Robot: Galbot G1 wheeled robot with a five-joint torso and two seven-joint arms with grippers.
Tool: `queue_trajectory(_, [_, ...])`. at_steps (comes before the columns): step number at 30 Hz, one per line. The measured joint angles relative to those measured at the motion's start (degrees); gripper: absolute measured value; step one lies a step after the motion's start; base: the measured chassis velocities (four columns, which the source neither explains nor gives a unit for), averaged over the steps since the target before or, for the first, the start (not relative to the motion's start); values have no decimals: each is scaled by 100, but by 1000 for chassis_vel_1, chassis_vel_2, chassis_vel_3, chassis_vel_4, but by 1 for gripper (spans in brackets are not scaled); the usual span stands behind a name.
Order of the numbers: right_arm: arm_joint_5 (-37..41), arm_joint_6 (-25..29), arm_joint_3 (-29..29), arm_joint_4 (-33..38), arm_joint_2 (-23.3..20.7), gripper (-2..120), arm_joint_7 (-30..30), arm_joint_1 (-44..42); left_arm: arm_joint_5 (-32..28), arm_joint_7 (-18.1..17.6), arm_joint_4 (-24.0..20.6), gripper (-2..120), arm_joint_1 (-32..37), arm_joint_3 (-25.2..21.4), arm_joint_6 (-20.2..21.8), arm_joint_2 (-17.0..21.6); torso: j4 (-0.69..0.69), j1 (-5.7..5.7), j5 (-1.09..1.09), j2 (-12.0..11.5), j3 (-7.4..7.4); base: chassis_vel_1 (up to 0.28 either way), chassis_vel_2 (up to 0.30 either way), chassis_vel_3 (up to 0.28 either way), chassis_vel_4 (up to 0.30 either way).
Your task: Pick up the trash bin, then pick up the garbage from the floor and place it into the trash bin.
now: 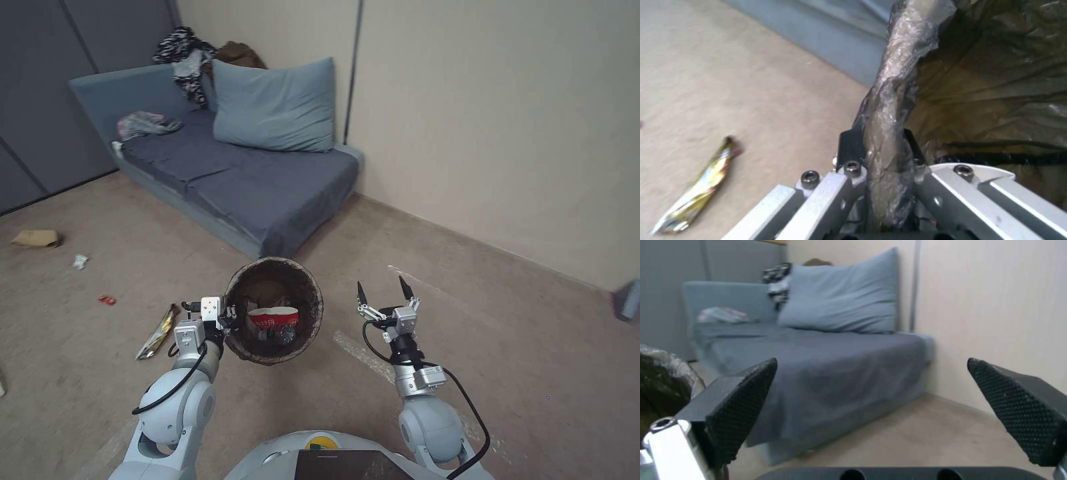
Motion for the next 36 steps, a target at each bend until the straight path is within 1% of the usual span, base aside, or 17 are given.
queue_trajectory(36, [0,-39,-35,-9,-20,100,-22,11,-34,-22,-70,0,32,-9,-24,-5,0,0,0,0,0,125,125,125,128])
